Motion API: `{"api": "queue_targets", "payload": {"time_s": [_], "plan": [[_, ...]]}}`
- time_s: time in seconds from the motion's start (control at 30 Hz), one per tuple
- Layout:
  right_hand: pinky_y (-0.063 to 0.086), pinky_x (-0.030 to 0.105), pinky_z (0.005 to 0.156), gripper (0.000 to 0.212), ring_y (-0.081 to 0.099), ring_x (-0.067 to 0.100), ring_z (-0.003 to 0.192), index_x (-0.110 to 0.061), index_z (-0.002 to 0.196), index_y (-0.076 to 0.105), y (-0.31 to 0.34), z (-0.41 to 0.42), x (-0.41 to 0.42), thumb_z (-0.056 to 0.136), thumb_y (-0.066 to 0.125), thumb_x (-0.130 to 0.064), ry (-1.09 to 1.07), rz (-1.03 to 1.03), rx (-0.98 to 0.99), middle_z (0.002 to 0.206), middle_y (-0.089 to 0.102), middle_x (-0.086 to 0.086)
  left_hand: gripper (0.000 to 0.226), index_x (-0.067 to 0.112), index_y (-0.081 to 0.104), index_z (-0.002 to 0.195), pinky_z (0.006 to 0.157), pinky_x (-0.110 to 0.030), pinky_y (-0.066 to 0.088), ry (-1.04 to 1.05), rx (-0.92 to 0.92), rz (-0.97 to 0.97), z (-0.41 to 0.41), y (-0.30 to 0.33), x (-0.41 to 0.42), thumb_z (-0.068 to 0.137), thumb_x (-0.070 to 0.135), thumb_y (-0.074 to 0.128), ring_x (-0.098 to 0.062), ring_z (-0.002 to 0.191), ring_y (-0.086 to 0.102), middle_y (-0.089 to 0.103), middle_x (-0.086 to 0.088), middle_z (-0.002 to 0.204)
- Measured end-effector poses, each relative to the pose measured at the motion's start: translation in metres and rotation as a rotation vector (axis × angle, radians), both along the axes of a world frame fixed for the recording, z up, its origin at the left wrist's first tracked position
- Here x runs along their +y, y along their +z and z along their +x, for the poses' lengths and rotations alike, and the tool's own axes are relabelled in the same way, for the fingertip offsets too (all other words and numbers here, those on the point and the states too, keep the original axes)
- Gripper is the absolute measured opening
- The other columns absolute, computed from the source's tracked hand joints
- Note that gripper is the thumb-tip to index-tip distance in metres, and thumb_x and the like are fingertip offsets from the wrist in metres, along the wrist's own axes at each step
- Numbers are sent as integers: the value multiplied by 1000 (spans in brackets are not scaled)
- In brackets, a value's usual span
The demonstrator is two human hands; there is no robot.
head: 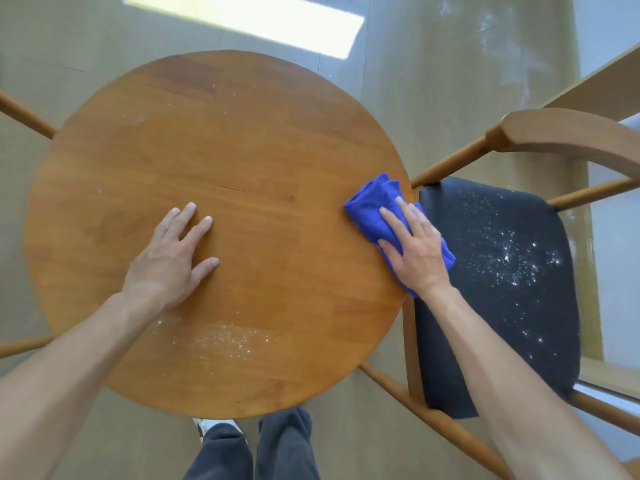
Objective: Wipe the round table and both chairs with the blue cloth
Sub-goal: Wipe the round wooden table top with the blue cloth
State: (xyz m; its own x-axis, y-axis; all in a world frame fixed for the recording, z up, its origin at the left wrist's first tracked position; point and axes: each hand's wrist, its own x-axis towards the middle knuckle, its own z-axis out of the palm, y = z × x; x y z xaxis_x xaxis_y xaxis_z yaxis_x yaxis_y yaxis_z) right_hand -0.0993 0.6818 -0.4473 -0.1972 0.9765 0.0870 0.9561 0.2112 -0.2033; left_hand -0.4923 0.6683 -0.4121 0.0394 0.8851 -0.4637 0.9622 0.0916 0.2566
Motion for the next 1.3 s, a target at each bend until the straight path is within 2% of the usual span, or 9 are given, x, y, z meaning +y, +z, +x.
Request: {"api": "queue_targets", "payload": {"time_s": [0.17, 0.27, 0.5, 0.67, 0.83, 0.93, 1.07, 1.2, 1.3], "plan": [[45, 51, 82, 48, 40, 27, 129, -23, 134, 55, -3, -29, -34, 90, 48, -41, -383, 9, 109, 147, 44, 6, 66, 31, 21, 150, 105, -48, 38, 6, -14, 8, 0, 0, -1, 92, 44, 52, -9, 146, -6, -3, 11, 159], [46, 50, 81, 44, 45, 29, 126, -22, 129, 59, -4, -73, -80, 89, 51, -39, -475, 26, 46, 144, 48, 7, 66, 30, 19, 150, 108, -43, 32, 6, -15, -1, 1, 1, -2, 94, 42, 51, -10, 146, -7, -5, 11, 159], [40, 45, 86, 41, 49, 29, 126, -28, 129, 61, -7, -209, -122, 89, 56, -36, -295, 20, 93, 144, 50, 3, 56, 31, 17, 150, 111, -40, 31, -53, -76, -33, -16, 12, -4, 100, 26, 42, -11, 146, -5, -3, 12, 159], [43, 46, 83, 40, 54, 31, 120, -23, 128, 61, -4, -148, -96, 93, 52, -40, 56, 100, -24, 140, 53, 7, 50, 28, 24, 149, 111, -36, 30, -51, -58, 11, -44, 13, -22, 101, 15, 35, -14, 146, 1, 9, 7, 159], [44, 56, 81, 46, 51, 41, 116, -18, 129, 60, -2, -158, -106, 90, 49, -40, -475, 19, 60, 139, 52, 12, 49, 27, 26, 148, 112, -35, 26, 23, -101, 11, -60, 15, -31, 101, 12, 31, -14, 146, 2, 13, 5, 158], [43, 53, 80, 45, 50, 41, 113, -19, 129, 59, -1, -211, -129, 88, 54, -37, -554, 6, 70, 139, 51, 12, 51, 26, 25, 148, 112, -34, 25, 59, -125, 24, -66, 15, -37, 101, 10, 30, -14, 146, 3, 13, 6, 158], [43, 48, 79, 47, 48, 36, 115, -21, 129, 59, 1, -303, -160, 86, 55, -38, -438, -52, 108, 141, 50, 12, 53, 24, 30, 147, 113, -35, 24, 155, -149, 93, -77, 14, -42, 98, 5, 34, -14, 145, 8, 19, 5, 157], [40, 46, 88, 41, 50, 33, 120, -26, 124, 63, 1, -381, -180, 86, 56, -41, -19, -42, 131, 139, 54, 9, 53, 18, 38, 144, 116, -33, 19, 205, -167, 187, -99, 15, -45, 94, -1, 37, -20, 143, 17, 28, -1, 154], [43, 47, 88, 32, 55, 31, 117, -28, 117, 66, -5, -379, -175, 86, 62, -33, 201, 45, 157, 135, 58, 6, 49, 16, 41, 142, 115, -35, 22, 224, -150, 207, -117, 18, -45, 95, 2, 38, -21, 142, 20, 32, -3, 152]]}}
